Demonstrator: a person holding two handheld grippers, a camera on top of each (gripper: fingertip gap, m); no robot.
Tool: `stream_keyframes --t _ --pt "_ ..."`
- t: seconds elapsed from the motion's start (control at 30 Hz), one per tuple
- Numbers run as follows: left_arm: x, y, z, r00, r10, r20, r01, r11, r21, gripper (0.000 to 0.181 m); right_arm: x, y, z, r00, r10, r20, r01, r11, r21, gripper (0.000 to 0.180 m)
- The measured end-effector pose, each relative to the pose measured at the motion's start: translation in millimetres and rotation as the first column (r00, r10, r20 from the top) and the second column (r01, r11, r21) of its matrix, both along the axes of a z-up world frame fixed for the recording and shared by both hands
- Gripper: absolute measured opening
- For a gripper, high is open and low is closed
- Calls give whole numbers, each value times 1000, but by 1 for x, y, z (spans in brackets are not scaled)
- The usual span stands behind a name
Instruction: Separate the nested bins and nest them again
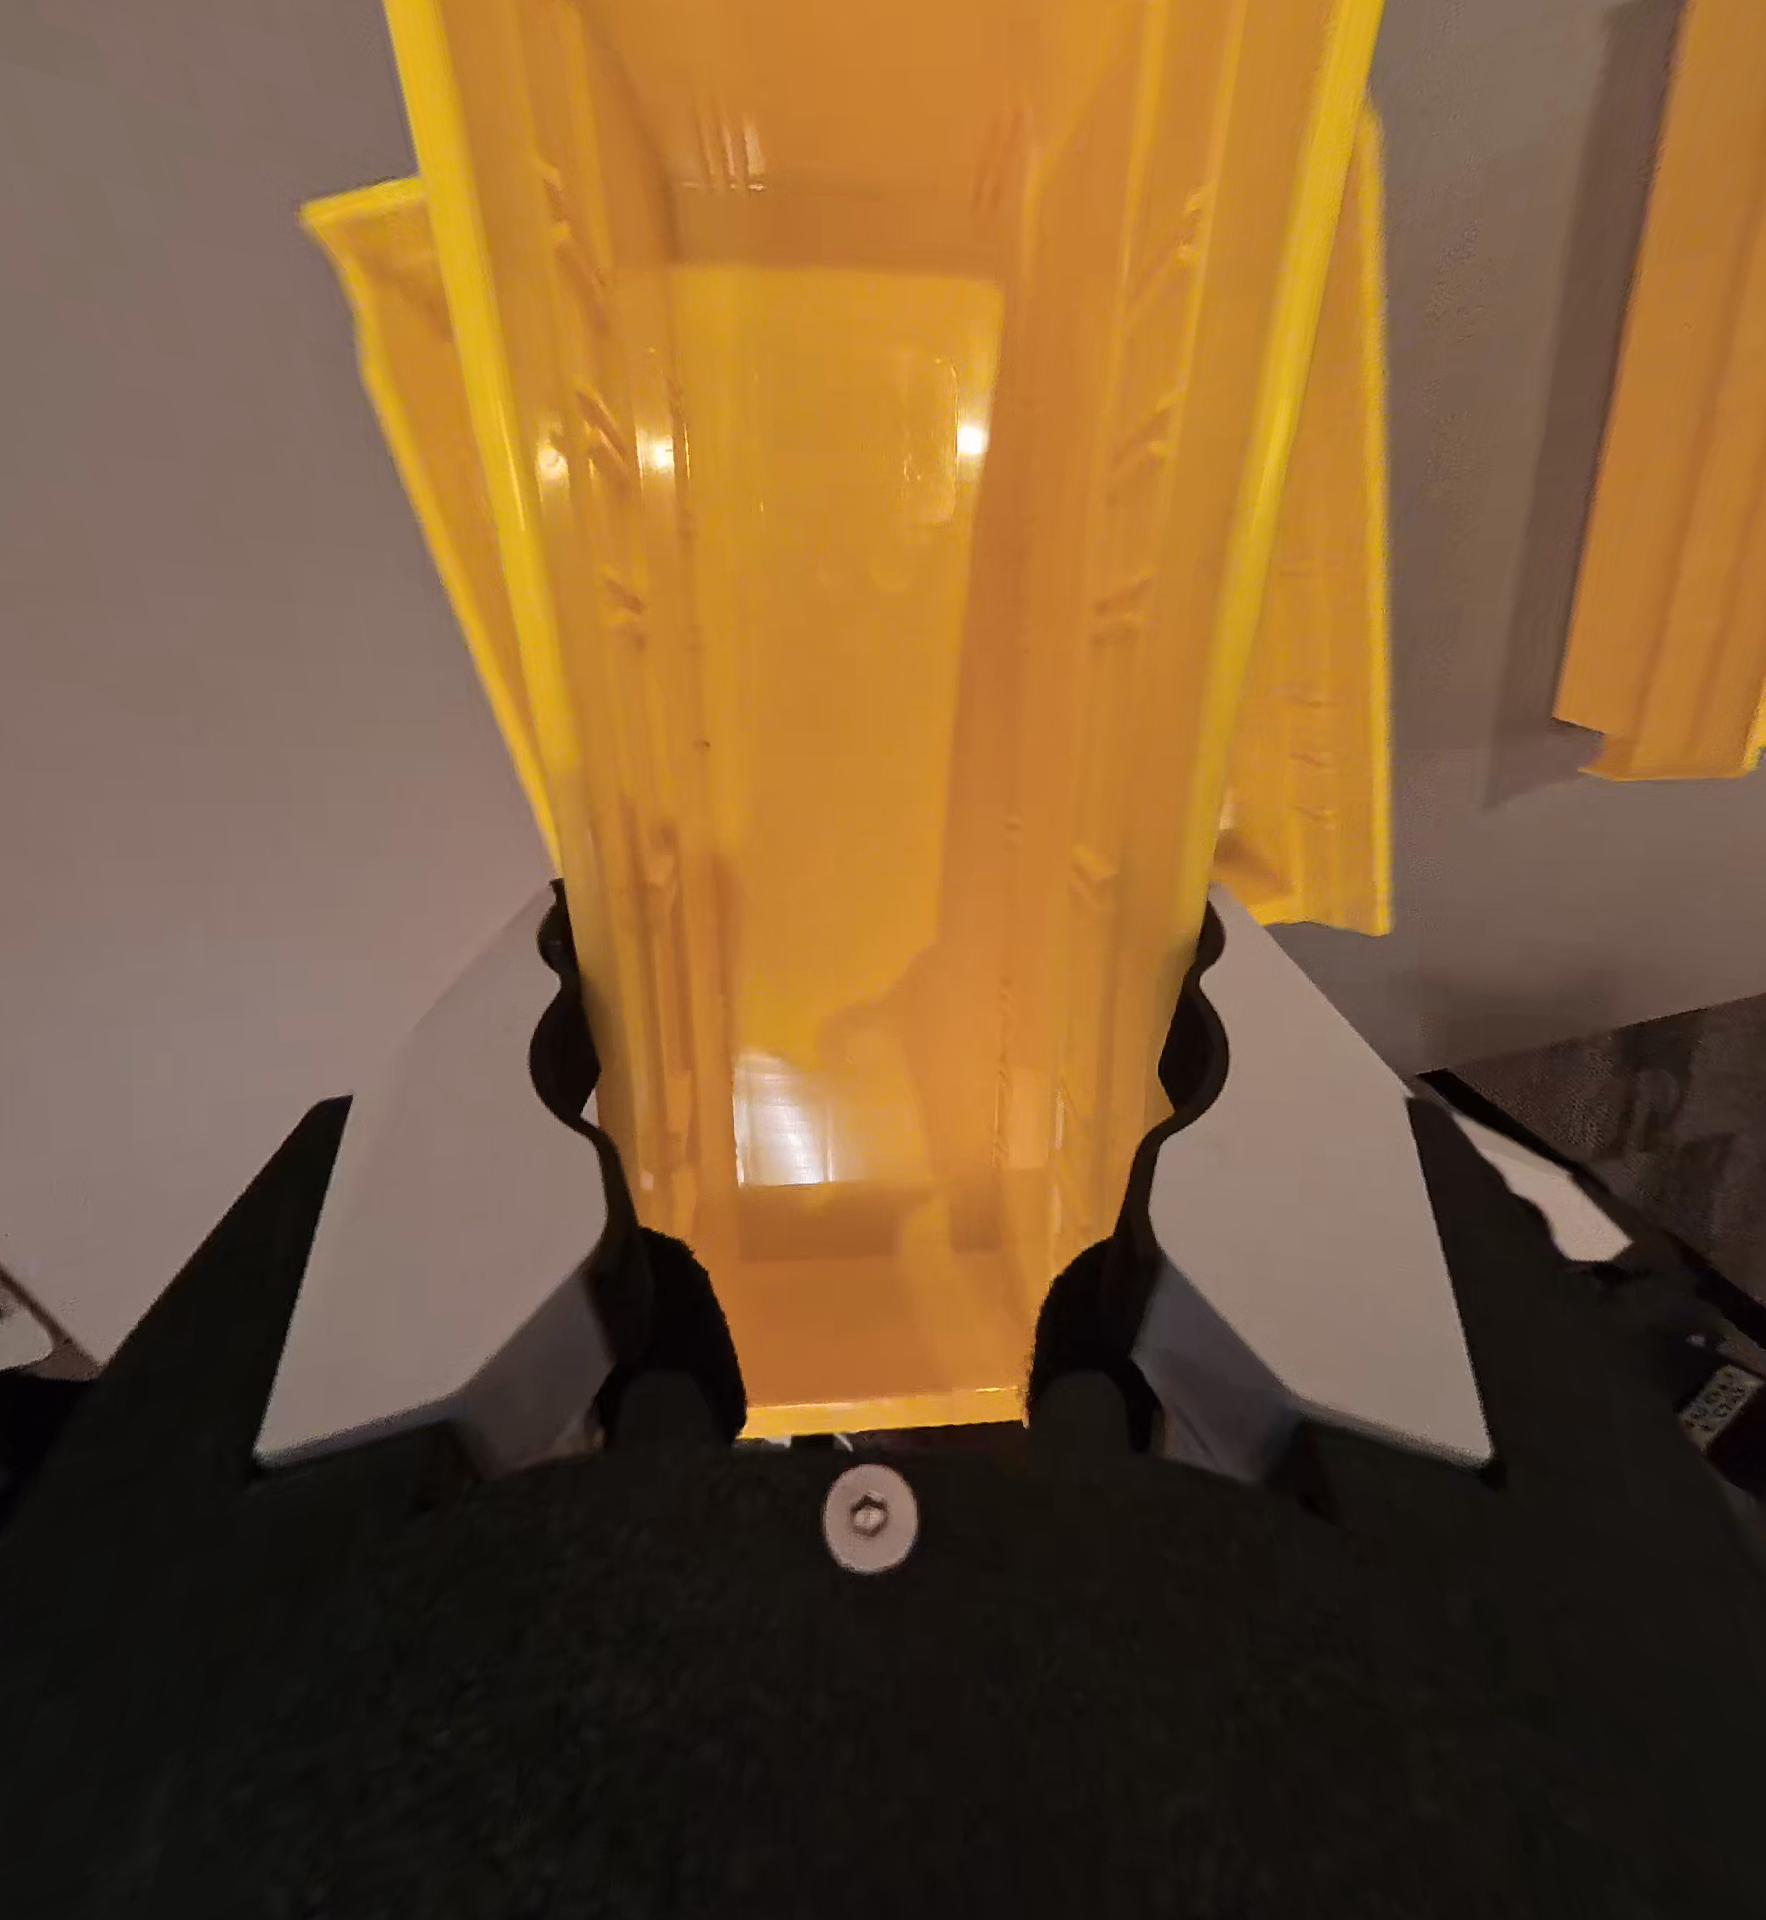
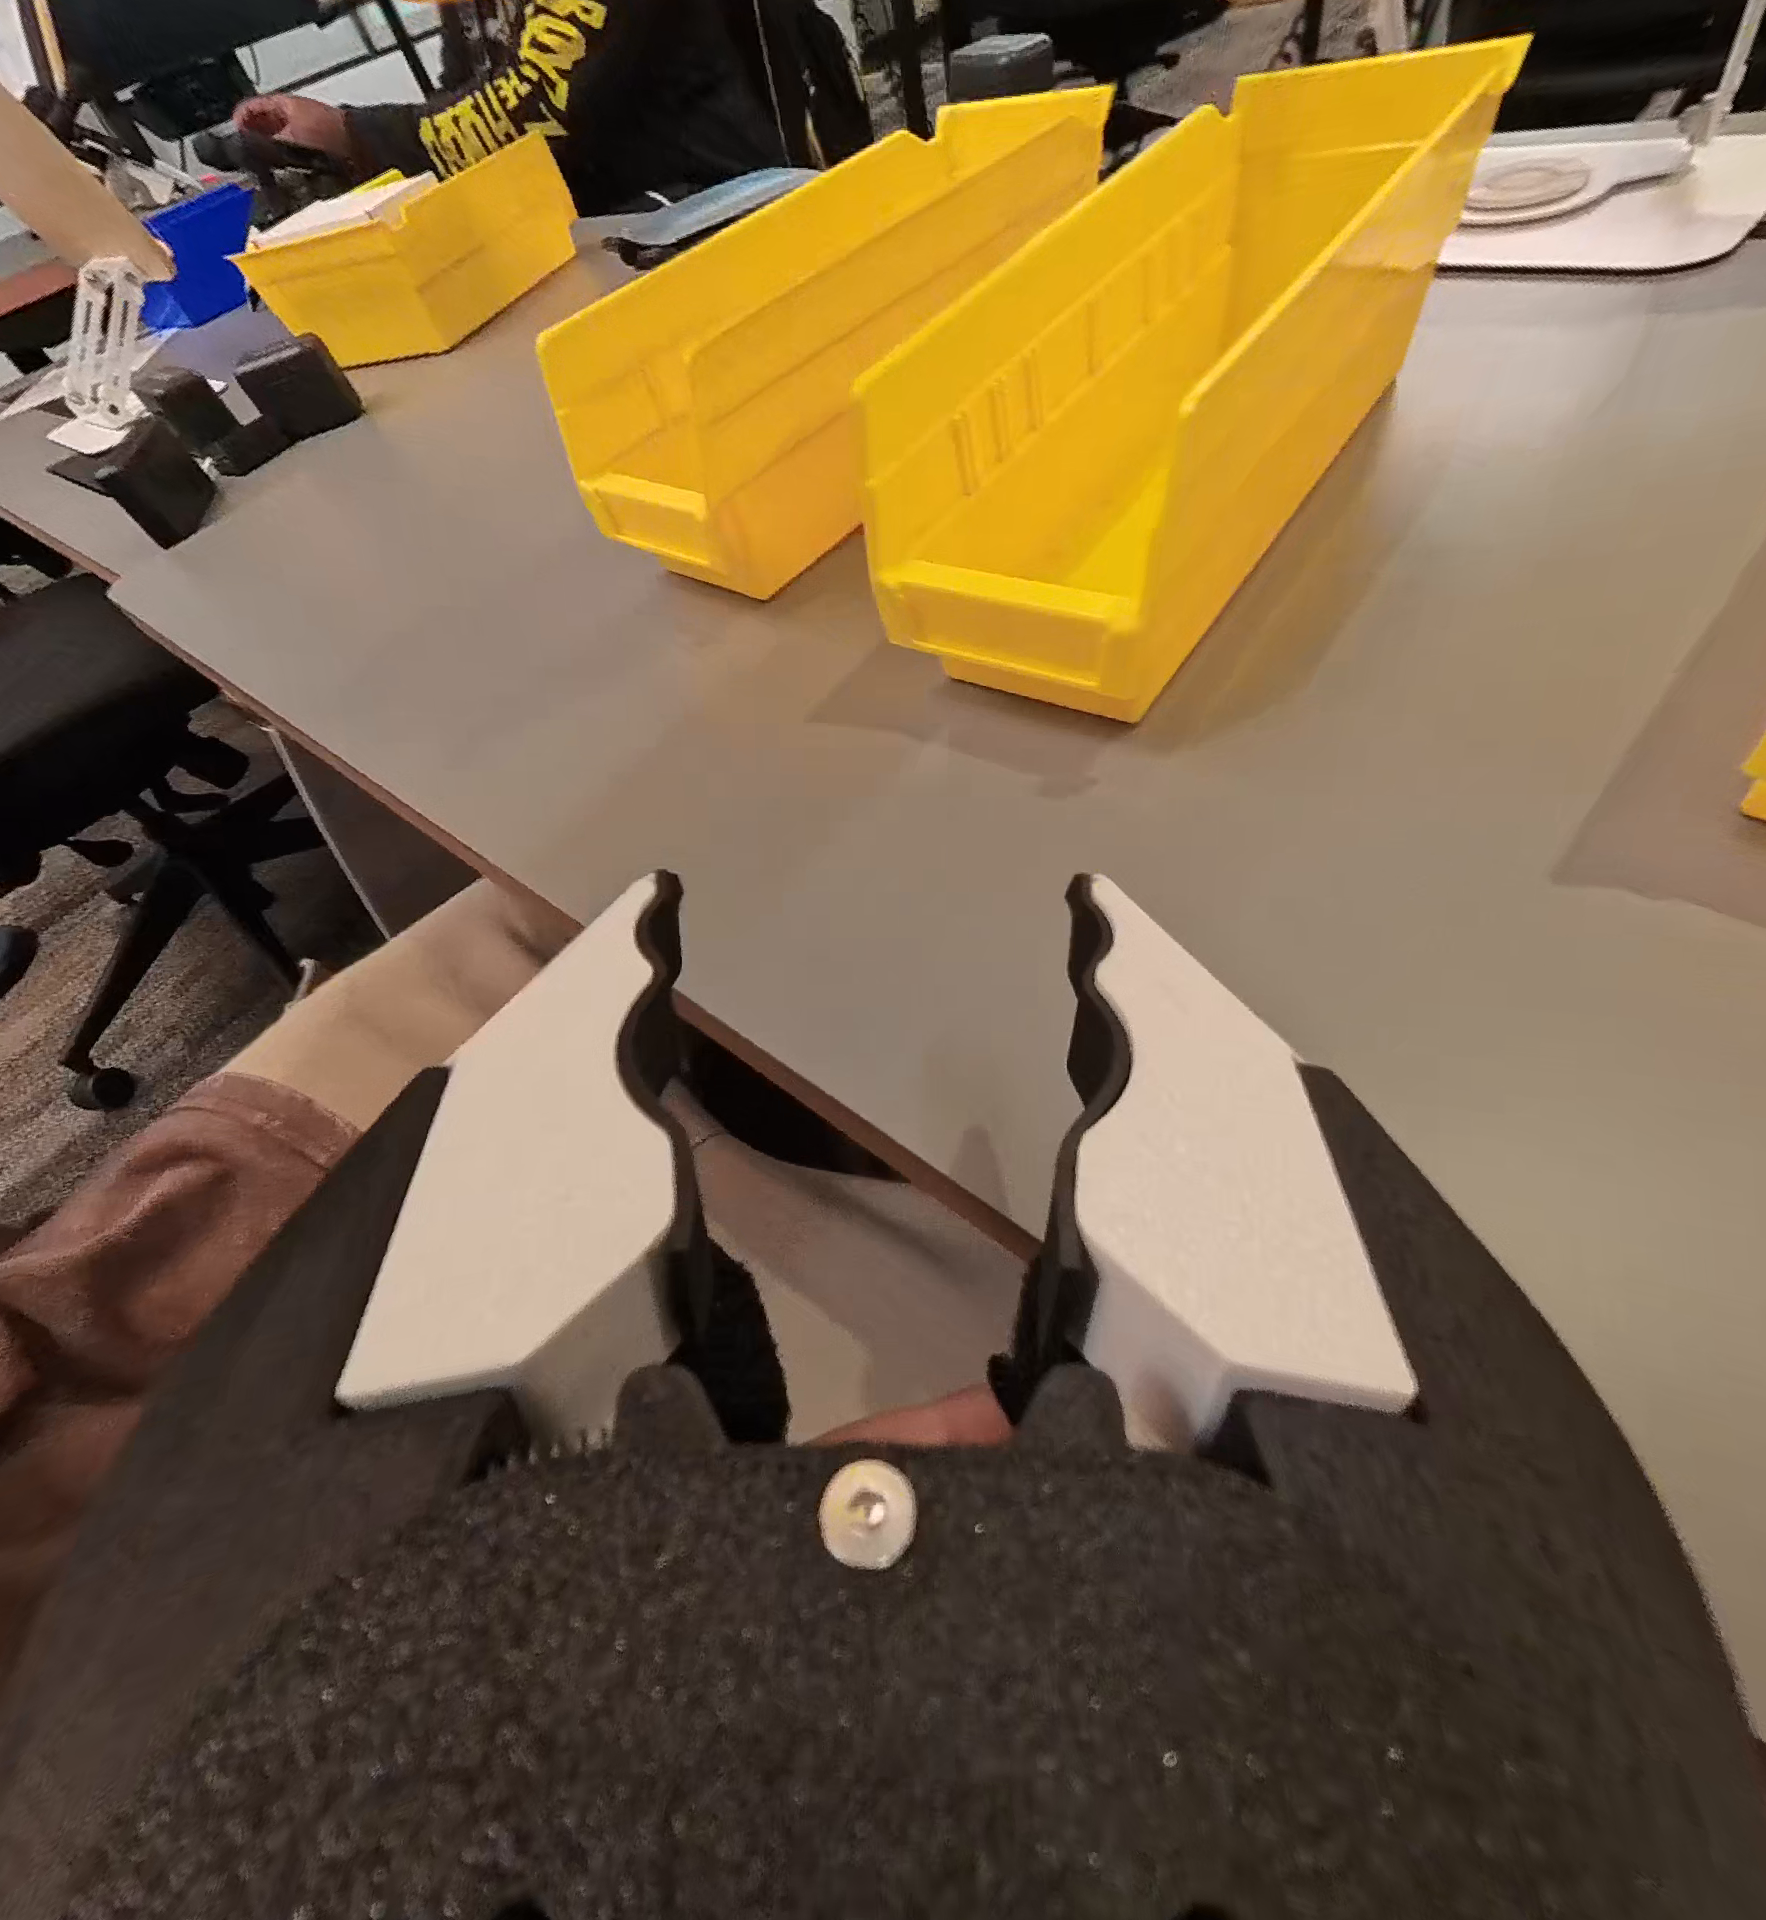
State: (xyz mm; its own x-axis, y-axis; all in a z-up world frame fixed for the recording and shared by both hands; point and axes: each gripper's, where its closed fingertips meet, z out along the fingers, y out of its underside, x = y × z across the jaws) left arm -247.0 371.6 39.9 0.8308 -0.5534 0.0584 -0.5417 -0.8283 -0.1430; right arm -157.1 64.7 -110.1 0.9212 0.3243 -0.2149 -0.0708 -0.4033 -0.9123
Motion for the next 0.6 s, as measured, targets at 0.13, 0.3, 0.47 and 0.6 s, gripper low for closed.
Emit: stream_keyframes --t 0.13,0.3,0.47,0.6 --pt "50 -23 -19 1000 -23 8 24 1000 -15 111 -8 -2 1 1000 19 5 -19 1000 4 75" --pt "87 -39 -58 999 49 10 -49 998 -48 111 -3 -4 4 1000 14 7 -14 1000 11 75" --pt "104 -43 -73 991 129 31 -127 990 -66 113 6 -4 9 1000 2 -23 -1 1000 21 75" --pt "107 -41 -77 983 182 28 -181 983 -33 114 11 -5 12 999 -1 -46 2 1000 26 75"
